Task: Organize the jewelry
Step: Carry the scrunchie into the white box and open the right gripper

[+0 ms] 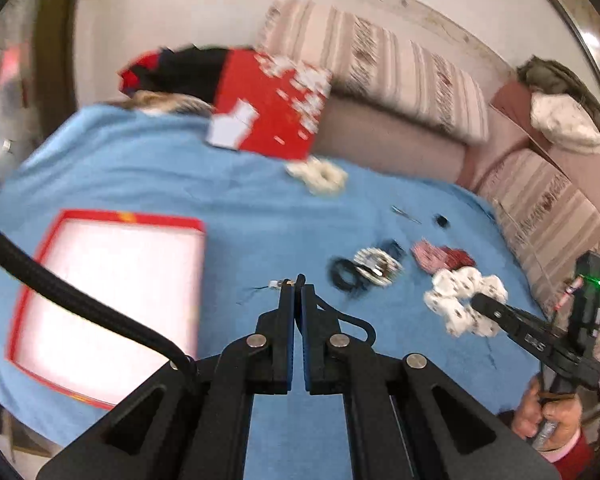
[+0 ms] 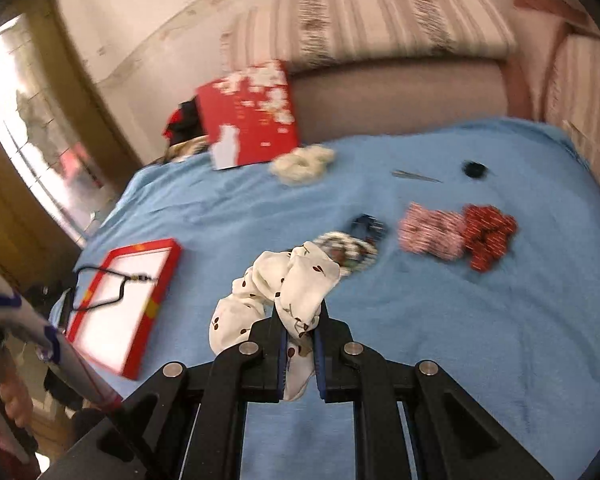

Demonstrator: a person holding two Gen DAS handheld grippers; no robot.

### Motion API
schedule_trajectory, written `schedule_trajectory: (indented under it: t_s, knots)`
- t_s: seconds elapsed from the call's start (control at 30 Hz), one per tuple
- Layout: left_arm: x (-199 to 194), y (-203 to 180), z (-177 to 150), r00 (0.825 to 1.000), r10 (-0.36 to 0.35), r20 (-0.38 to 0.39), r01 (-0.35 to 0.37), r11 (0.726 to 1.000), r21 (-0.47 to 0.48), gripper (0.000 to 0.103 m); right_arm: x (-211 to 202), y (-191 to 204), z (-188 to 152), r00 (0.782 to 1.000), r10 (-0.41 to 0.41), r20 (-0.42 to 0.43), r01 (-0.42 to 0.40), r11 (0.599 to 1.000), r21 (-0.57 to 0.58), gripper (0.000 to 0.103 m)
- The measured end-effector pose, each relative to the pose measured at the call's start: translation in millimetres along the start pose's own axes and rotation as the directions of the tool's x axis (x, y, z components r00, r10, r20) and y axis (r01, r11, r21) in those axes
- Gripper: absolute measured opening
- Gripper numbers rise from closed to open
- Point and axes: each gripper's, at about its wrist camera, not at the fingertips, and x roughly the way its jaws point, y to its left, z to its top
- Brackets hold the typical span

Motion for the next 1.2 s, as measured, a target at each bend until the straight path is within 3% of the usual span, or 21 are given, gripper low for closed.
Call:
schedule_trajectory:
  t_s: [0.3,0.57,0.8,0.97,1.07,1.13,1.2]
  knots:
    - [-2,104,29,0.982,0.190,0.018,-0.189,0.980,-0.069,0.003,49,120,12,0.991,0.110,-0.082,-0.122,0.979,-0.161,0.012]
    - [52,205,54,0.966,0.252,-0.056,-0.258,0.945,-0.199,0.003,147,210,27,0.967,0.155,-0.203,-0.201,0.953,-0.226,0.012]
    - [101,261,68,0.941,0.326,-0.087,-0.337,0.913,-0.229,0.003,233,255,33,0.952,0.128,-0.279,-0.204,0.943,-0.264,0.012]
    - [126,290,61,0.920,0.368,-0.135,-0.390,0.891,-0.233,0.003,278,263,27,0.943,0.089,-0.321,-0.182,0.944,-0.274,0.012]
    - [134,293,52,0.914,0.376,-0.155,-0.402,0.891,-0.209,0.003,291,262,21,0.938,0.068,-0.340,-0.170,0.945,-0.278,0.017]
    - [134,292,50,0.914,0.376,-0.153,-0.402,0.892,-0.207,0.003,292,259,19,0.938,0.057,-0.342,-0.161,0.946,-0.282,0.026]
    - [130,290,47,0.916,0.371,-0.154,-0.397,0.893,-0.210,0.008,287,259,19,0.944,0.043,-0.328,-0.145,0.946,-0.291,0.050]
